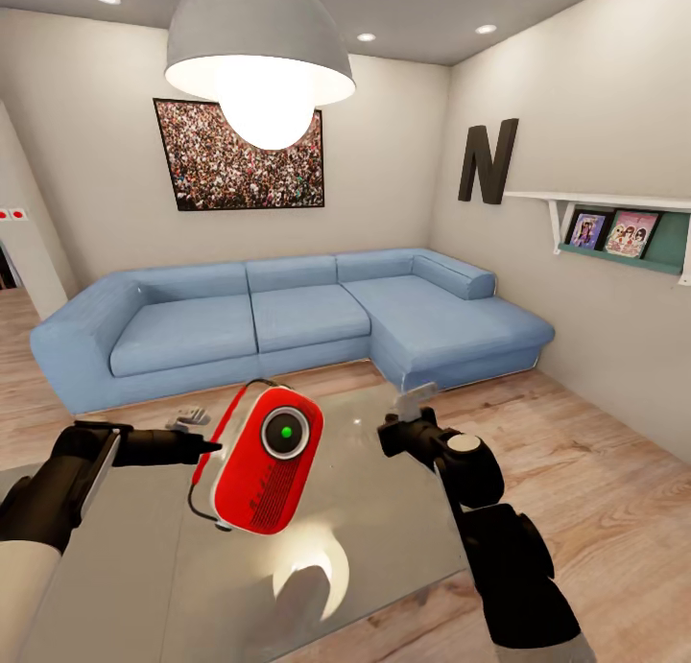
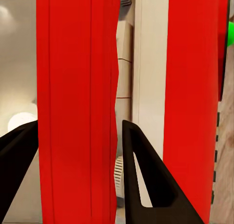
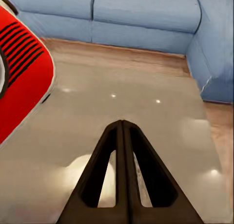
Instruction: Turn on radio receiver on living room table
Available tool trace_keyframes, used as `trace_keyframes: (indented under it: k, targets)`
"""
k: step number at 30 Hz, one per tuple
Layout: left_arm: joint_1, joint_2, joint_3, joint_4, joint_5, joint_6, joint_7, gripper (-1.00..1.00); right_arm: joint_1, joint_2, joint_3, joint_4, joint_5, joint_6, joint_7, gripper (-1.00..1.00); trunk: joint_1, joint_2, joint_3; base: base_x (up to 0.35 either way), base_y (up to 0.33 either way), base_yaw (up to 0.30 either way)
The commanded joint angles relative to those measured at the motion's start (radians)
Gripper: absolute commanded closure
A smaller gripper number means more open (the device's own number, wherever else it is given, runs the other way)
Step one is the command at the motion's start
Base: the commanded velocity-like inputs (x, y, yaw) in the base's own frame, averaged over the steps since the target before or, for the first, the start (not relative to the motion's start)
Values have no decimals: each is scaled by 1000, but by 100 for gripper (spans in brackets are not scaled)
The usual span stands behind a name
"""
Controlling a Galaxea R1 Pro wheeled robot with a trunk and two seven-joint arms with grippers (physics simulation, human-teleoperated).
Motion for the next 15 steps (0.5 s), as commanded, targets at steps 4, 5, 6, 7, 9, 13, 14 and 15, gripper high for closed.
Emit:
trace_keyframes:
  k: [4,5,6,7,9,13,14,15]
  targets:
    - [0,0,1,16,10,4,33,100,-15,-91,-78,0,-2,40,-3,100,0,0,0,0,0,0]
    - [0,-1,1,24,11,4,86,100,-18,-119,-146,1,-3,52,-3,100,0,0,0,0,0,0]
    - [0,-1,1,29,11,4,102,100,-18,-127,-171,1,-3,54,-3,100,0,0,0,0,0,0]
    - [0,-1,1,31,11,4,108,100,-19,-131,-182,1,-3,55,-3,100,0,0,0,0,0,0]
    - [0,-2,1,43,11,4,122,100,-19,-149,-217,4,-3,59,-3,100,0,0,0,0,0,0]
    - [0,-4,1,56,11,7,133,100,-19,-200,-249,6,-5,112,-2,100,0,0,0,0,0,0]
    - [0,-5,1,56,11,11,134,100,-19,-207,-252,6,-5,120,-2,100,0,0,0,0,0,0]
    - [0,-5,1,56,11,14,135,100,-19,-209,-254,7,-5,123,-2,100,0,0,0,0,0,0]
